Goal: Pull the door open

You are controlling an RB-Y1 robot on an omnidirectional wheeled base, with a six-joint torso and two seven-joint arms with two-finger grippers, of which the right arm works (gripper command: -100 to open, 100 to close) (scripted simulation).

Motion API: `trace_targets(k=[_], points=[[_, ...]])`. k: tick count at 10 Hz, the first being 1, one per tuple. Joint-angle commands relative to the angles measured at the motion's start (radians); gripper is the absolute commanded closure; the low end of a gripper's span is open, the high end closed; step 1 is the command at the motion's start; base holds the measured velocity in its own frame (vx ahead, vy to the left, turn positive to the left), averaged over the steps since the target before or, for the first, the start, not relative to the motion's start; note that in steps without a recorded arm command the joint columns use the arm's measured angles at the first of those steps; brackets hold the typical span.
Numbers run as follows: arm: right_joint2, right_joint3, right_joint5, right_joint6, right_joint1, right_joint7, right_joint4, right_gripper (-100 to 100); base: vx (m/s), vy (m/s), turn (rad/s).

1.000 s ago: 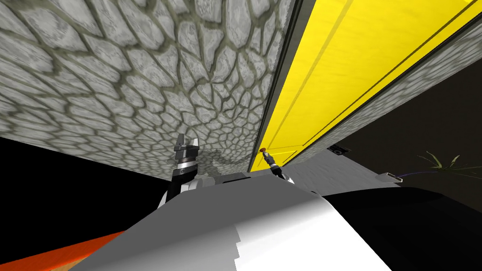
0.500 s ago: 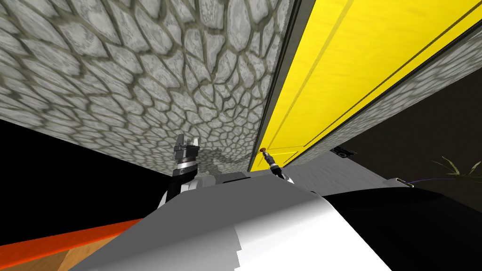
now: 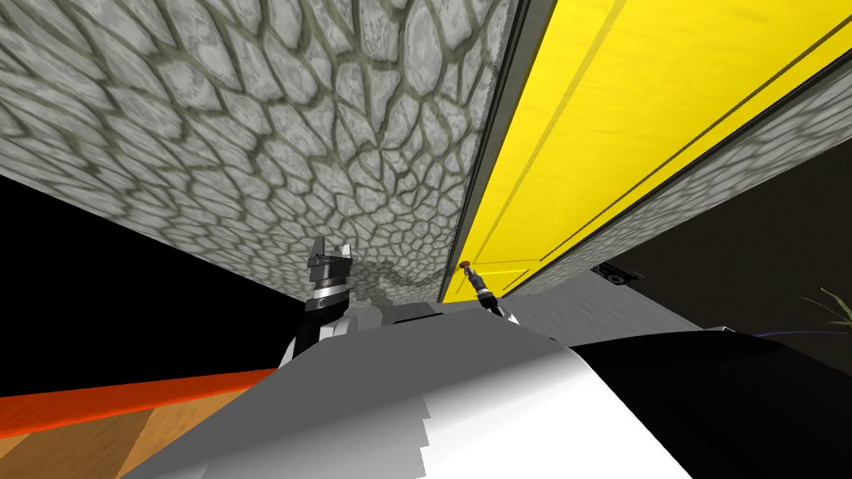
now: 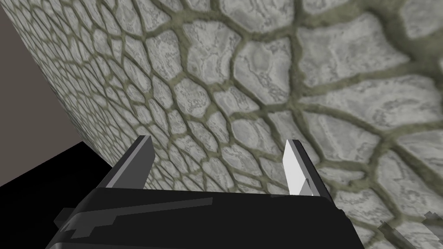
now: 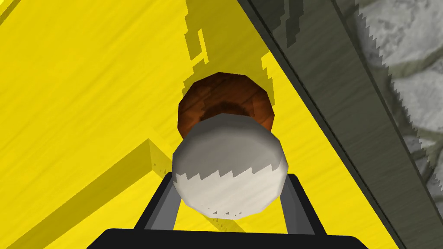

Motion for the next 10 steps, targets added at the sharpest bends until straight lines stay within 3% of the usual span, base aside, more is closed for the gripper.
trace_targets(k=[1, 2, 10], points=[[0.004, 0.004, -0.014, 0.003, 0.000, -0.050, 0.004, 100, -0.039, -0.023, 0.068], [0.004, 0.004, -0.014, 0.003, 0.000, -0.054, 0.004, 100, -0.029, -0.015, 0.036], [0.011, 0.015, -0.082, 0.026, 0.001, -0.256, -0.010, 100, -0.044, -0.026, 0.071]])
